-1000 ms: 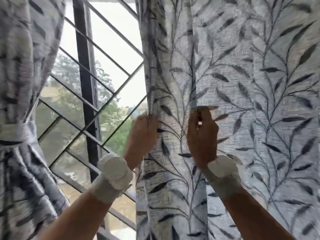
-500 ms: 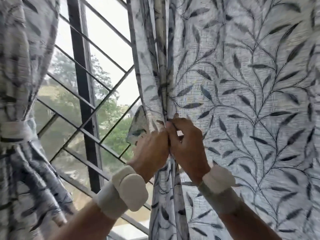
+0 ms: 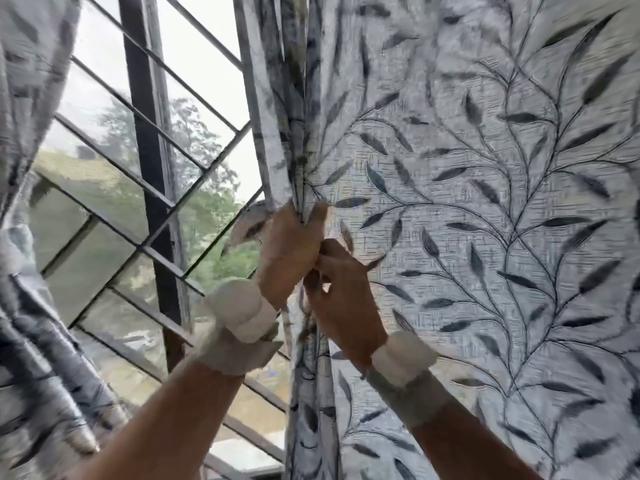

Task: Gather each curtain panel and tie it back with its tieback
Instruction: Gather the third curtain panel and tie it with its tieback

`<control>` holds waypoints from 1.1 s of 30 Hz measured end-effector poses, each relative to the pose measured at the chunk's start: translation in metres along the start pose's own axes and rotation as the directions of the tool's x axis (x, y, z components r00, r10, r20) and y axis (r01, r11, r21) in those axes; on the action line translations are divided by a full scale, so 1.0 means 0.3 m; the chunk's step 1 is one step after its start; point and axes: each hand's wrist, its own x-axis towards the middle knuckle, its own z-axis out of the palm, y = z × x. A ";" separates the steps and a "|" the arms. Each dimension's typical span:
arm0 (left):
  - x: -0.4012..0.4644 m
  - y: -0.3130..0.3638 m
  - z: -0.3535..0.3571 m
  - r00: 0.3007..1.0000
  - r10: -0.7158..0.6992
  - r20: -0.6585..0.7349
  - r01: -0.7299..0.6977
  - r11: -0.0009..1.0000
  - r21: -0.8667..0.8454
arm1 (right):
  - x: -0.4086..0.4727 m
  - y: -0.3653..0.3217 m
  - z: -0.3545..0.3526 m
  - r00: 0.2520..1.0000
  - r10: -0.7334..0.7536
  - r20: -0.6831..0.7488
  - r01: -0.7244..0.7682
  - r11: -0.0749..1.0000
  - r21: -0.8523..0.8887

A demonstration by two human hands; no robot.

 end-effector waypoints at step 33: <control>-0.270 -0.043 0.026 0.955 0.254 0.152 -0.295 0.796 0.528 | -0.048 -0.004 -0.112 0.991 0.071 -0.117 -0.075 0.997 -0.030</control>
